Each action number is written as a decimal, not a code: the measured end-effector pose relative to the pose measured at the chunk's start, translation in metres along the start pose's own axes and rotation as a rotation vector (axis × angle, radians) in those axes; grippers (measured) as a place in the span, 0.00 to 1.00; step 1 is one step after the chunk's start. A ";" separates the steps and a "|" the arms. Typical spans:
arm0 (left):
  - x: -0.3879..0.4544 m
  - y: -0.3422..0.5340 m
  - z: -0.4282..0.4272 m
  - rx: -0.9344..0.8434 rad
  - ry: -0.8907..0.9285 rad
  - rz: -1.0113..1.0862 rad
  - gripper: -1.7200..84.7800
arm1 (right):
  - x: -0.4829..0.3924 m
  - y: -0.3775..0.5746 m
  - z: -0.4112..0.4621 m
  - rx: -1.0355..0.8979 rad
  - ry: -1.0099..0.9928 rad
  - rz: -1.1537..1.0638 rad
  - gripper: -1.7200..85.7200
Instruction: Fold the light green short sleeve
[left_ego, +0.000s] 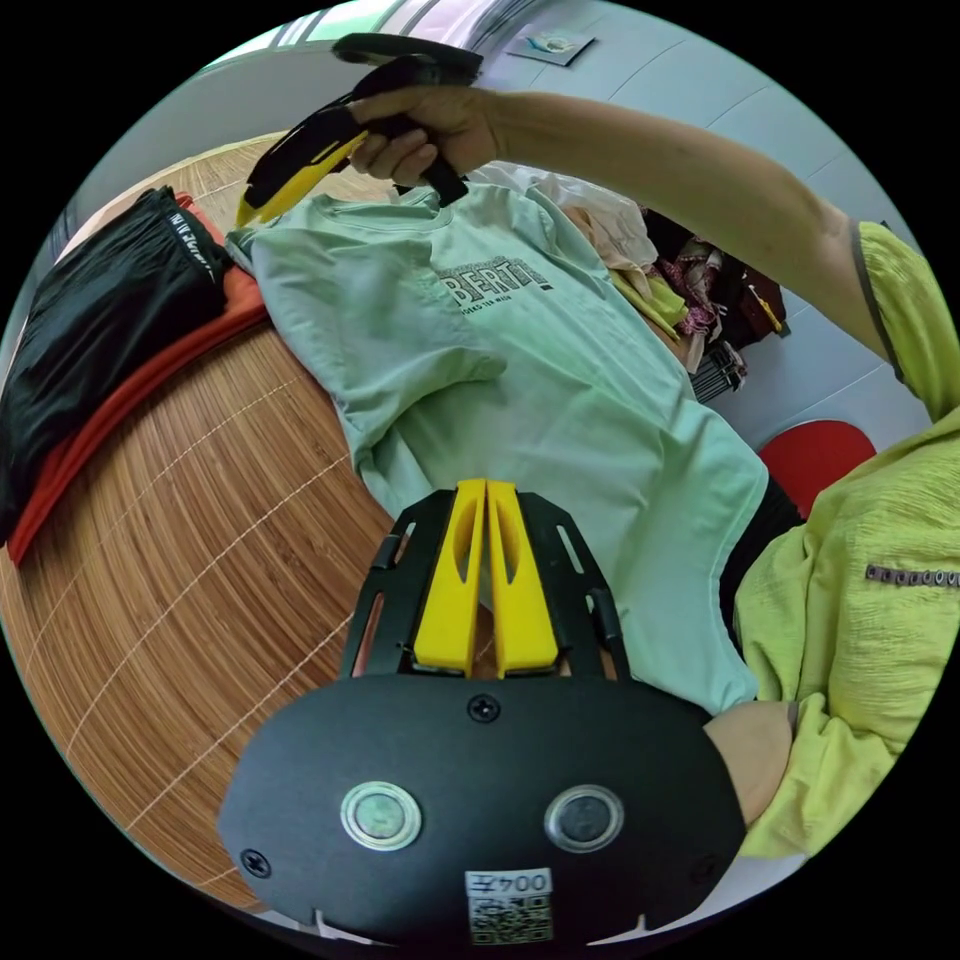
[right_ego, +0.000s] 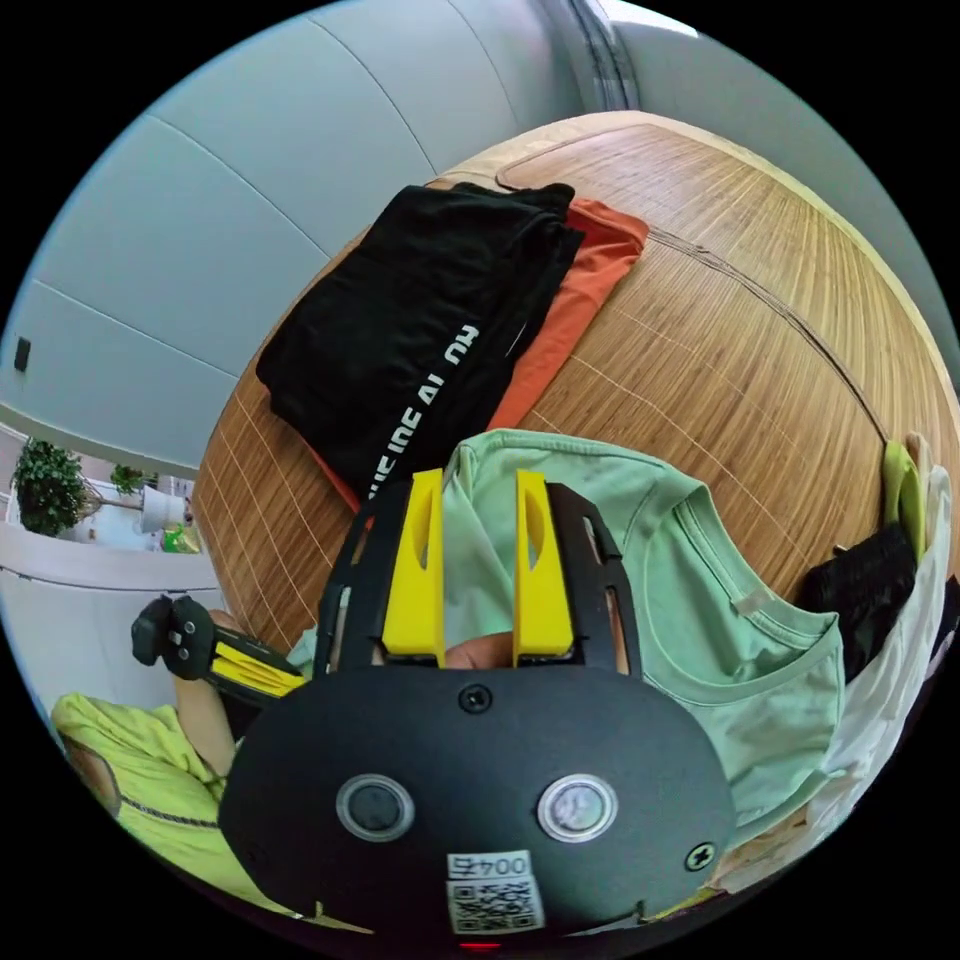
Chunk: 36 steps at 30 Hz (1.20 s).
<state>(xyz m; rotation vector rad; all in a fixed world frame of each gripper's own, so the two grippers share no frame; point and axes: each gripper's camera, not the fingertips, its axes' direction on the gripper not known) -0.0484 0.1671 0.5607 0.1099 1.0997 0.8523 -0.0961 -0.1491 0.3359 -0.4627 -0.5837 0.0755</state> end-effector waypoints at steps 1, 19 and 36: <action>-0.001 0.004 -0.004 0.019 0.003 -0.004 0.02 | -0.008 0.009 -0.010 0.048 0.073 -0.011 0.13; -0.018 0.053 -0.065 0.275 -0.323 -0.330 0.02 | -0.231 0.174 -0.001 0.236 0.272 -0.526 0.11; -0.035 0.092 -0.089 0.431 -0.329 -0.517 0.02 | -0.267 0.139 0.082 0.100 0.353 -0.656 0.06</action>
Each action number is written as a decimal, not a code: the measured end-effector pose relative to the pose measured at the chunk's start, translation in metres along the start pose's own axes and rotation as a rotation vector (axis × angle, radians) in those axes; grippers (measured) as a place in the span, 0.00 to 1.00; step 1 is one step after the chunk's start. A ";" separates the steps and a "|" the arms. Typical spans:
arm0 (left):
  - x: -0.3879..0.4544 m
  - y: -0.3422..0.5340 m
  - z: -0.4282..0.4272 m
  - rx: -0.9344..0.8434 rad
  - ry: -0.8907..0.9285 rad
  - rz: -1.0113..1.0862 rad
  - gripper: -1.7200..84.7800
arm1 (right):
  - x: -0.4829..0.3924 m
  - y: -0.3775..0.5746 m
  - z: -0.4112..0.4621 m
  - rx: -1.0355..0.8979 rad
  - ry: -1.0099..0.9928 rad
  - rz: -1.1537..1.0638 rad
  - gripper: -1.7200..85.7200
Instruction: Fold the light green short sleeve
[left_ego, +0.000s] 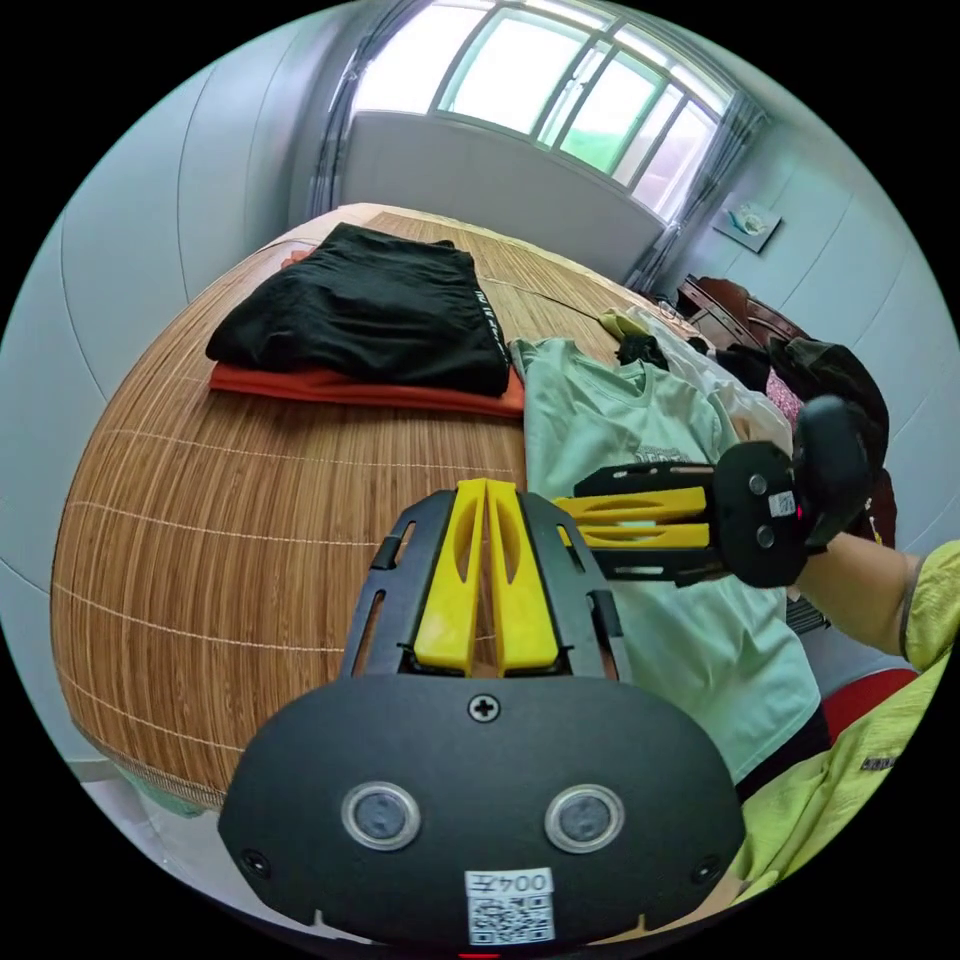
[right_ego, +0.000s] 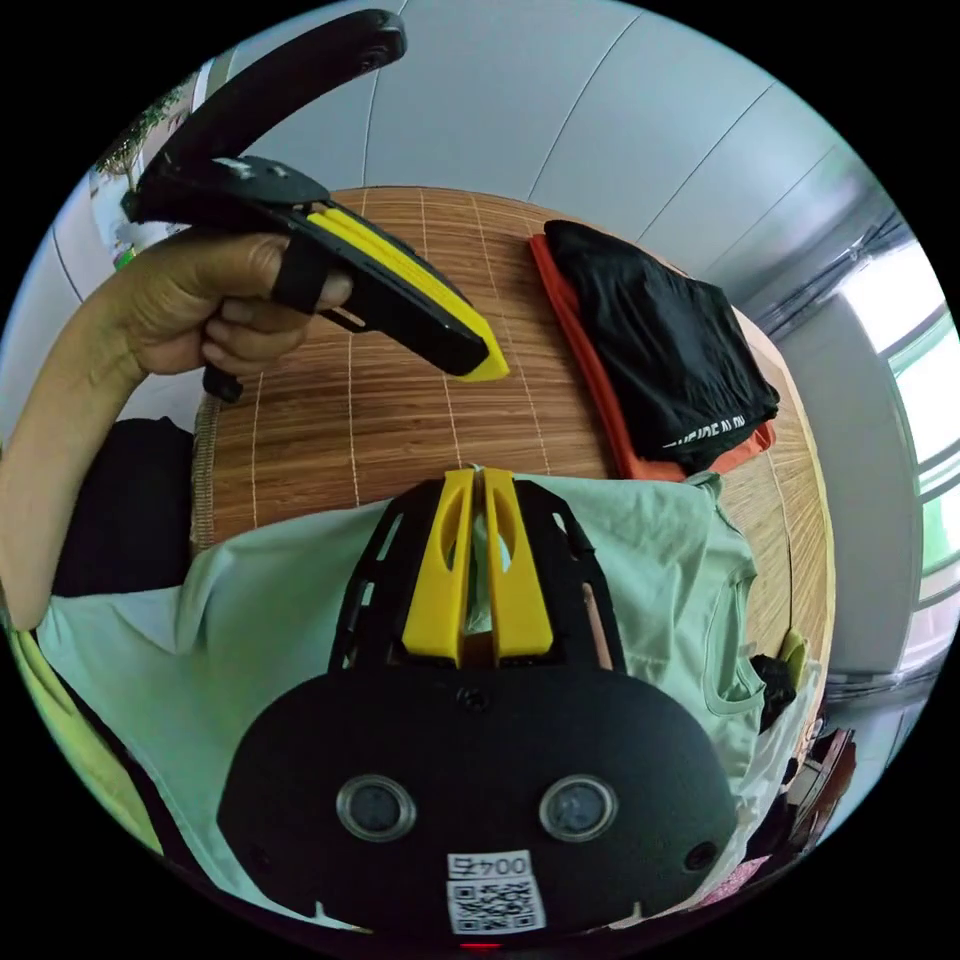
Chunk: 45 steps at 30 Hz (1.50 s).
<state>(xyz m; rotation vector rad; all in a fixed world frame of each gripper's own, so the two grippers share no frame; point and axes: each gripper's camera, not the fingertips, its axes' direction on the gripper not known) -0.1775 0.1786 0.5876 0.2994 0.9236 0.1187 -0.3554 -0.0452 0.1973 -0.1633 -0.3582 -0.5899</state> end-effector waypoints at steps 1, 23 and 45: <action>-0.002 0.000 -0.001 0.006 0.011 -0.011 0.02 | 0.002 0.002 0.001 -0.002 0.003 0.024 0.07; 0.104 -0.029 0.066 -0.265 0.019 0.445 0.02 | 0.242 0.068 0.127 -0.110 -0.318 0.757 0.08; 0.089 -0.047 0.045 -0.219 0.173 0.324 0.02 | 0.106 0.178 0.161 0.050 -0.291 0.771 0.07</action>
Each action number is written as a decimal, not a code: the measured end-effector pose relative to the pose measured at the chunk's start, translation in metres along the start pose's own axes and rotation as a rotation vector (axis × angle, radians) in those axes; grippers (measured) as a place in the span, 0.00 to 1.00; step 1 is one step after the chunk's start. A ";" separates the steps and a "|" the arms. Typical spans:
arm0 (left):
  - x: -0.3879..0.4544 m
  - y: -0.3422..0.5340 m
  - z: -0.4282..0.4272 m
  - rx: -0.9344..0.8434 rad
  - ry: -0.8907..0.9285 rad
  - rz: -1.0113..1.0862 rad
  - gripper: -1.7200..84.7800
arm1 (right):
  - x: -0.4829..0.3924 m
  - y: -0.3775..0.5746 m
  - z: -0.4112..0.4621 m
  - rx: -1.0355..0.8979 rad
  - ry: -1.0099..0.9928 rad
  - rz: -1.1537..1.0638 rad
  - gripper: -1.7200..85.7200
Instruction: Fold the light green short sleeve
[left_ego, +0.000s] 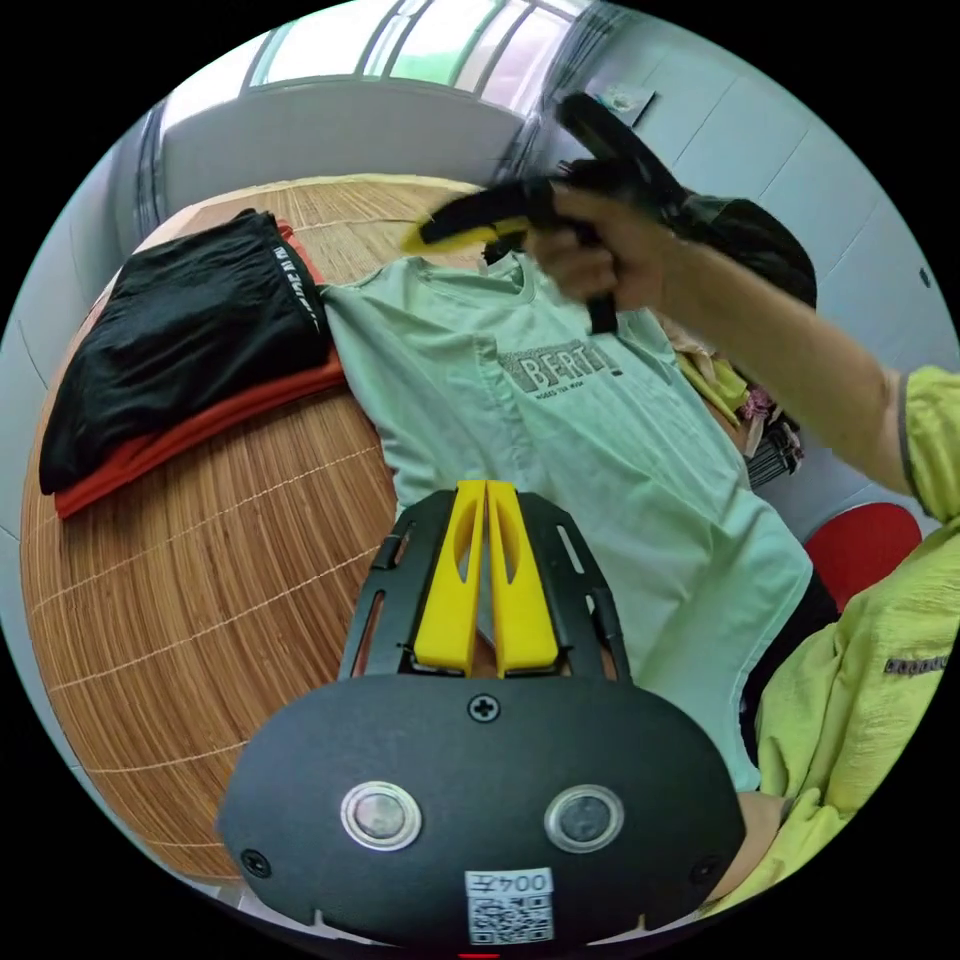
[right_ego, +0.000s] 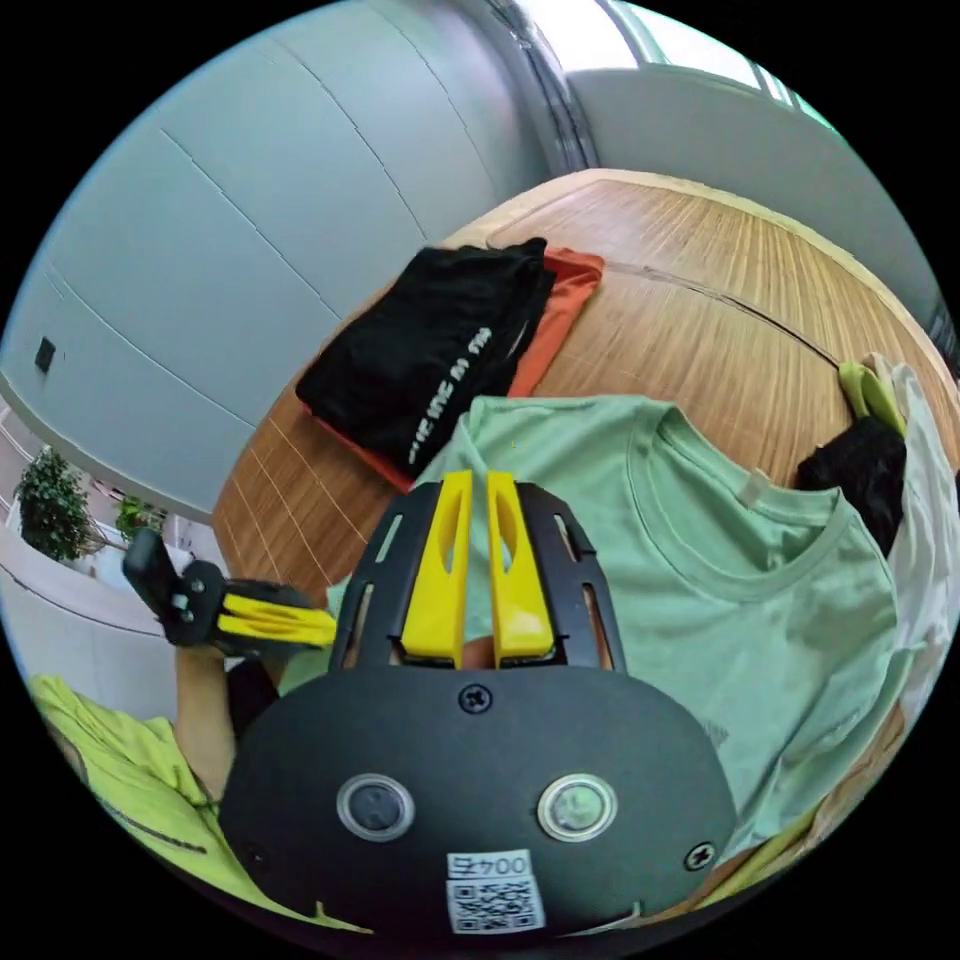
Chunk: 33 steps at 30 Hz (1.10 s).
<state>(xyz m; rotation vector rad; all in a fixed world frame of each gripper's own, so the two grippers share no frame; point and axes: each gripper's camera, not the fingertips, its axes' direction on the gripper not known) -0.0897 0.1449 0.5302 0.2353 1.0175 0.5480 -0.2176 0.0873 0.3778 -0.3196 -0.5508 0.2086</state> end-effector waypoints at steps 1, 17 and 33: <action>-0.002 -0.001 0.004 -0.030 -0.032 -0.031 0.02 | -0.007 0.024 0.022 -0.071 0.081 -0.006 0.06; 0.071 -0.009 0.001 0.099 -0.128 0.008 0.02 | 0.158 0.436 -0.113 0.511 -0.007 0.792 0.13; 0.136 -0.032 0.040 -0.073 -0.374 0.026 0.02 | 0.191 0.390 -0.064 0.454 -0.196 0.922 0.03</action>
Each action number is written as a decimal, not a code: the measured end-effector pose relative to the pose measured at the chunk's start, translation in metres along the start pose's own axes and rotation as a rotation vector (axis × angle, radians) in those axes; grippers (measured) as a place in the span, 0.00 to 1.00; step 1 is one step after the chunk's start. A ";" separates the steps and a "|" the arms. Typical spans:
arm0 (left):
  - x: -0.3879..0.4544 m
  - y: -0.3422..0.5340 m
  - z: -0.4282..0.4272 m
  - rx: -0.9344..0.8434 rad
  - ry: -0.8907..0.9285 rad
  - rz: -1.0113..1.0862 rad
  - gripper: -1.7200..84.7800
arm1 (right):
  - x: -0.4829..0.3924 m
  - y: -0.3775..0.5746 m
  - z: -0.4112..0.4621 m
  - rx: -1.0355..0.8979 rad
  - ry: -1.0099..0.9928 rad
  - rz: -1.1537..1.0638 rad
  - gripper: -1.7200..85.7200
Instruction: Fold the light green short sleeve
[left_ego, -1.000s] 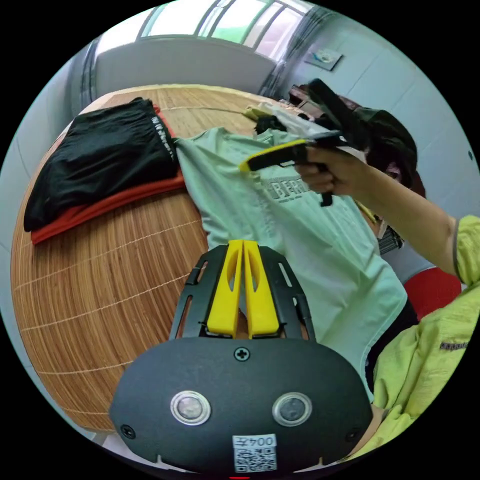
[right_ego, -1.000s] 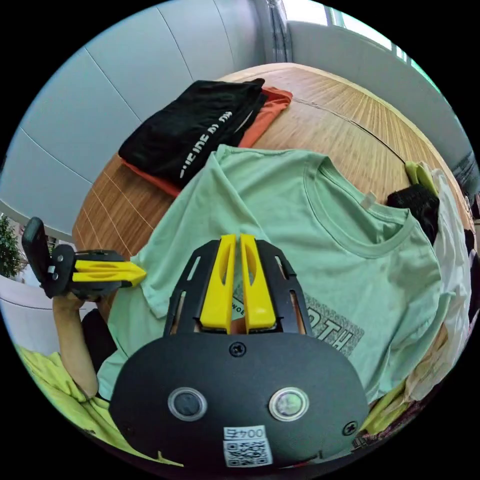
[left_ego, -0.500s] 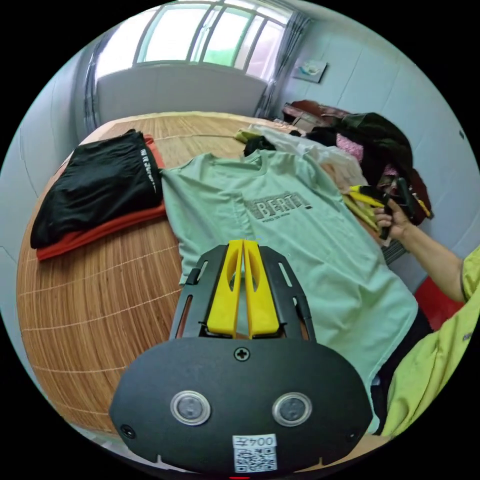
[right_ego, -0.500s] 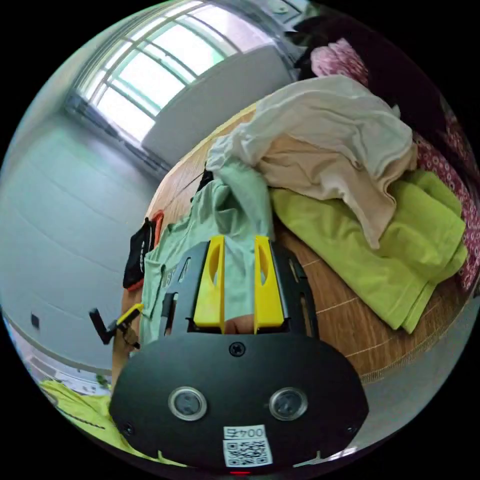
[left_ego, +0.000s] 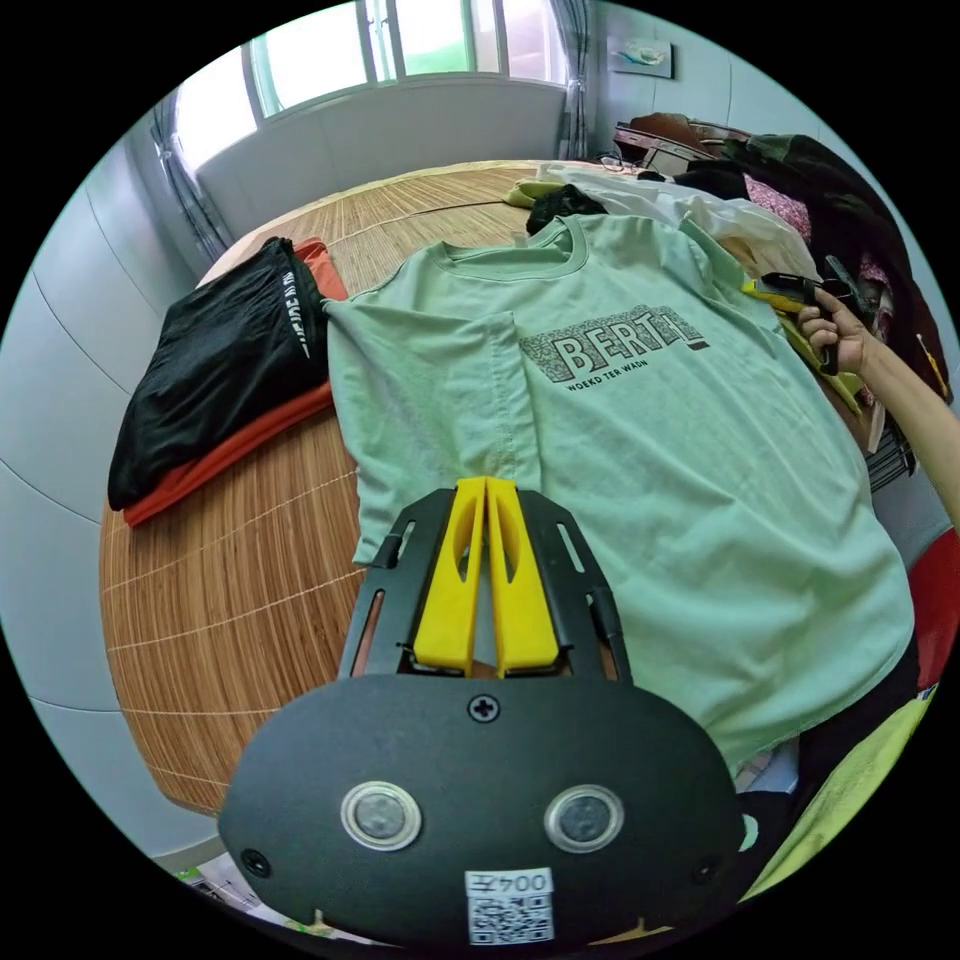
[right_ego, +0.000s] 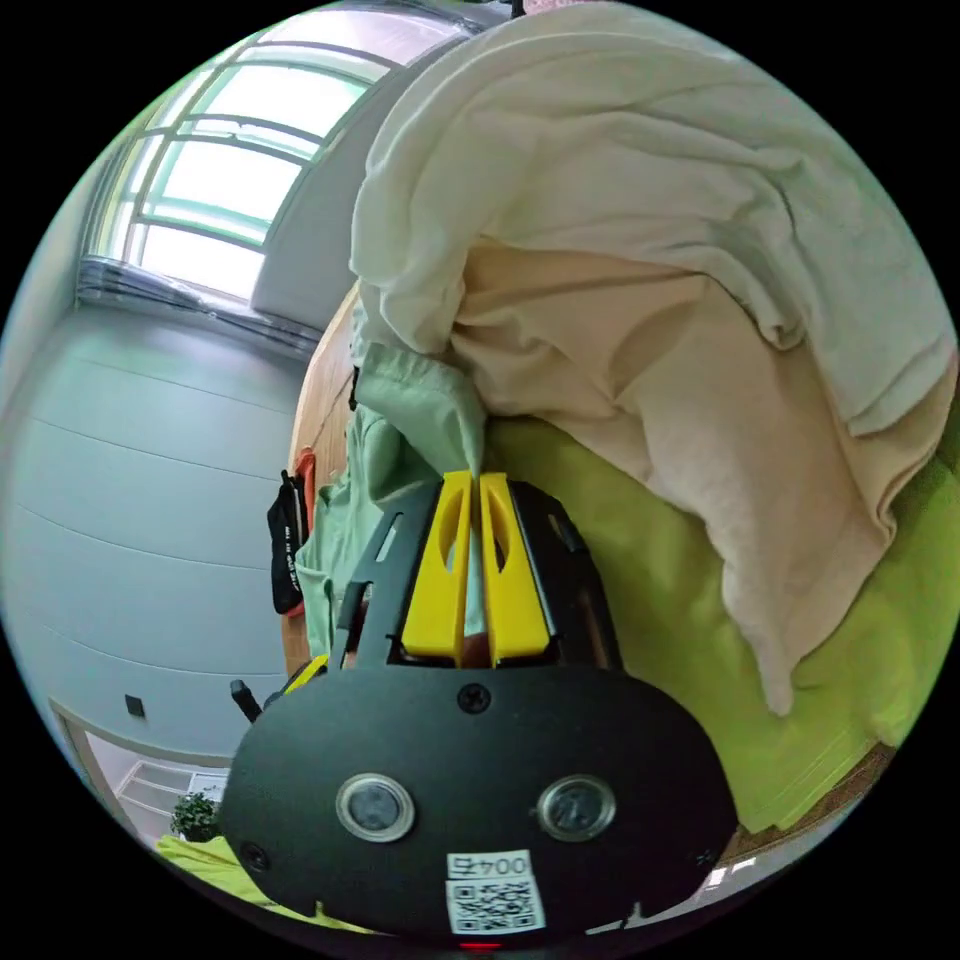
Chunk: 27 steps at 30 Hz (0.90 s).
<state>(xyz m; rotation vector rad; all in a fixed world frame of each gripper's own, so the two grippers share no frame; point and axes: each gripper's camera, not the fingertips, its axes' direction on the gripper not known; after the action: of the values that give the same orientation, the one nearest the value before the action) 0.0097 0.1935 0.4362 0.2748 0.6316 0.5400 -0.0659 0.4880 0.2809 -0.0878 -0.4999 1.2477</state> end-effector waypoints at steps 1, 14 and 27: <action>0.000 0.000 -0.001 0.000 0.010 -0.005 0.02 | -0.006 0.008 -0.011 0.050 -0.052 0.018 0.02; 0.027 -0.003 -0.013 0.003 -0.022 0.009 0.02 | -0.317 0.167 0.055 0.185 0.790 -1.125 0.04; 0.048 -0.006 -0.021 0.006 -0.051 0.021 0.02 | -0.356 0.302 0.137 0.257 1.145 -1.670 0.11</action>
<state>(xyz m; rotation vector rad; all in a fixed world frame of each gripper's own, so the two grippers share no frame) 0.0314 0.2165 0.3938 0.3002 0.5816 0.5502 -0.4687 0.2313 0.1906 -0.1074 0.5870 -0.4870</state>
